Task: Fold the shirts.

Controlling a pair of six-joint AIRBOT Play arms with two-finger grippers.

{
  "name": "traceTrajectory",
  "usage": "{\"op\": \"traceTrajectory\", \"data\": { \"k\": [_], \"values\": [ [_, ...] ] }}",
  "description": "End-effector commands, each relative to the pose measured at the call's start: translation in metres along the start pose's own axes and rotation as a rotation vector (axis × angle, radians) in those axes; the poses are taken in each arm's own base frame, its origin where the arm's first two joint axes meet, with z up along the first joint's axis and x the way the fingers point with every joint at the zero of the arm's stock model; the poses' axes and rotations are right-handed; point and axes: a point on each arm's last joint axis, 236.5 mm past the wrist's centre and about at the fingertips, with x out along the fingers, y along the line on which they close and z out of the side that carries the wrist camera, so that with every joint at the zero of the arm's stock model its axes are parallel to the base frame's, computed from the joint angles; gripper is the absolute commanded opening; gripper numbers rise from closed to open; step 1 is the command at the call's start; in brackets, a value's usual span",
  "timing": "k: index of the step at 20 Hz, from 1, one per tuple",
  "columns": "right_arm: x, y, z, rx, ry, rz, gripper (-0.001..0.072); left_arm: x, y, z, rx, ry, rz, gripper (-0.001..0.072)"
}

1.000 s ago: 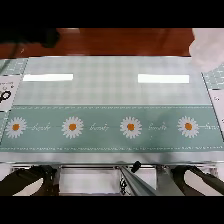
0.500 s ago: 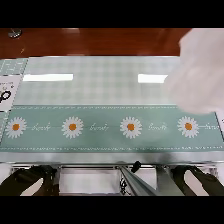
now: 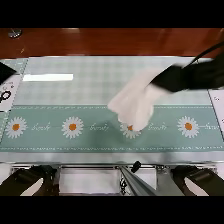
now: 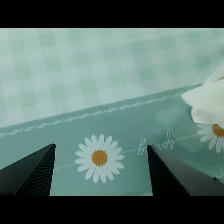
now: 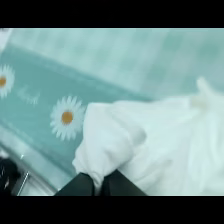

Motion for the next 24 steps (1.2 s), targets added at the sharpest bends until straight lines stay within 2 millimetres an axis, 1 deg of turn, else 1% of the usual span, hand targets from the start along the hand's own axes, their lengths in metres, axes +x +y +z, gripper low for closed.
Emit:
{"op": "traceTrajectory", "data": {
  "k": [1,2,4,5,6,7,8,10,12,13,14,15,16,17,18,19,21,22,23,24],
  "values": [
    [0.102,0.014,-0.090,0.009,0.122,0.033,0.0033,0.040,-0.018,-0.043,0.006,0.170,-0.077,0.0701],
    [0.121,0.014,-0.108,0.049,0.120,0.035,0.0033,0.049,-0.024,-0.051,-0.003,0.190,-0.099,0.0701],
    [0.146,0.009,-0.135,0.143,0.102,0.032,0.0034,0.064,-0.032,-0.064,-0.049,0.203,-0.132,0.0701],
    [0.151,0.006,-0.143,0.158,0.098,0.028,0.0114,0.072,-0.036,-0.071,-0.062,0.211,-0.150,0.0701],
    [0.152,0.001,-0.146,0.147,0.102,0.018,0.0399,0.079,-0.039,-0.080,-0.078,0.229,-0.163,0.0701],
    [0.151,-0.003,-0.144,0.128,0.102,0.005,0.0620,0.087,-0.041,-0.091,-0.091,0.253,-0.174,0.0701],
    [0.146,-0.010,-0.141,0.099,0.106,-0.009,0.0627,0.094,-0.046,-0.102,-0.099,0.283,-0.193,0.0702],
    [0.125,-0.037,-0.126,0.055,0.105,-0.088,0.0627,0.109,-0.058,-0.129,-0.120,0.360,-0.242,0.0702],
    [0.090,-0.084,-0.107,0.000,0.089,-0.247,0.0627,0.126,-0.074,-0.158,-0.164,0.432,-0.313,0.0702],
    [0.066,-0.113,-0.099,-0.009,0.082,-0.349,0.0627,0.136,-0.084,-0.174,-0.194,0.466,-0.356,0.0702],
    [0.044,-0.140,-0.095,-0.008,0.085,-0.437,0.0628,0.143,-0.090,-0.191,-0.222,0.508,-0.381,0.0702],
    [0.022,-0.166,-0.098,-0.007,0.114,-0.516,0.0628,0.150,-0.092,-0.213,-0.244,0.562,-0.387,0.0702],
    [0.006,-0.188,-0.106,0.013,0.157,-0.565,0.0628,0.156,-0.091,-0.235,-0.256,0.608,-0.379,0.0702],
    [-0.009,-0.206,-0.114,0.044,0.190,-0.594,0.0629,0.161,-0.089,-0.250,-0.265,0.625,-0.372,0.0702],
    [-0.022,-0.220,-0.118,0.079,0.196,-0.615,0.0629,0.168,-0.088,-0.260,-0.283,0.620,-0.369,0.0701],
    [-0.032,-0.232,-0.119,0.118,0.185,-0.627,0.0629,0.173,-0.093,-0.265,-0.315,0.605,-0.390,0.0701],
    [-0.048,-0.250,-0.115,0.182,0.126,-0.638,0.0628,0.184,-0.111,-0.269,-0.420,0.588,-0.464,0.0701],
    [-0.053,-0.257,-0.110,0.218,0.082,-0.644,0.0628,0.192,-0.118,-0.269,-0.474,0.570,-0.494,0.0701],
    [-0.055,-0.259,-0.102,0.253,0.033,-0.629,0.0629,0.199,-0.122,-0.269,-0.500,0.547,-0.519,0.0700],
    [-0.053,-0.259,-0.097,0.289,0.000,-0.601,0.0628,0.208,-0.122,-0.272,-0.522,0.525,-0.518,0.0691]
  ]
}}
